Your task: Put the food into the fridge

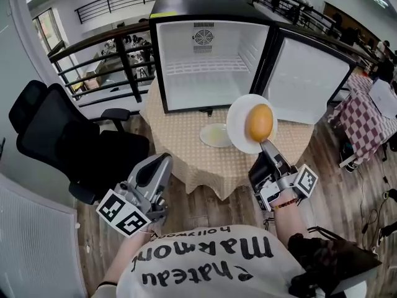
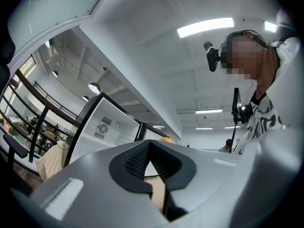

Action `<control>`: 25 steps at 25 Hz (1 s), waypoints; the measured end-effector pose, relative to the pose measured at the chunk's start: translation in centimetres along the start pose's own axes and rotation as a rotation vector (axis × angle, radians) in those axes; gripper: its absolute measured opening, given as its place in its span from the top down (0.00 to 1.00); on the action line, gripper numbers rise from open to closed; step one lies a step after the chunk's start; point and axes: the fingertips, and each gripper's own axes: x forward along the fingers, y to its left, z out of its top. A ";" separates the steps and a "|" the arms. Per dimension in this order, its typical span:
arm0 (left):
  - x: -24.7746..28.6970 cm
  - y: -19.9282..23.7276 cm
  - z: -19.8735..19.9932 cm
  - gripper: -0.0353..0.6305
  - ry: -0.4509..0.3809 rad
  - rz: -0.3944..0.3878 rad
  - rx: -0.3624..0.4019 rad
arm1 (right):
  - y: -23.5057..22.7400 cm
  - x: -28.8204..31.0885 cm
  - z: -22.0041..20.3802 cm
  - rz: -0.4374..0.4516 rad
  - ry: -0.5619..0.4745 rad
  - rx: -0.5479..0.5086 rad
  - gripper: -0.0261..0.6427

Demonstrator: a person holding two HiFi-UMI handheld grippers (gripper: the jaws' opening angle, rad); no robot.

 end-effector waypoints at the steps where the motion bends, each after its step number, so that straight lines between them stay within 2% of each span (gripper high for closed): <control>1: 0.1 0.0 -0.3 0.94 0.002 -0.002 0.001 | -0.2 0.0 0.2 -0.001 -0.004 0.000 0.93; 5: 0.7 0.7 -1.0 0.94 0.018 -0.001 -0.014 | -1.2 0.6 0.8 -0.019 -0.027 0.026 0.93; 17: 5.3 8.3 -1.7 0.95 0.043 -0.006 -0.042 | -7.2 5.6 2.3 -0.120 -0.077 0.059 0.93; 25: 10.4 14.0 -3.2 0.95 0.135 -0.112 -0.100 | -10.9 8.4 3.9 -0.199 -0.186 0.054 0.93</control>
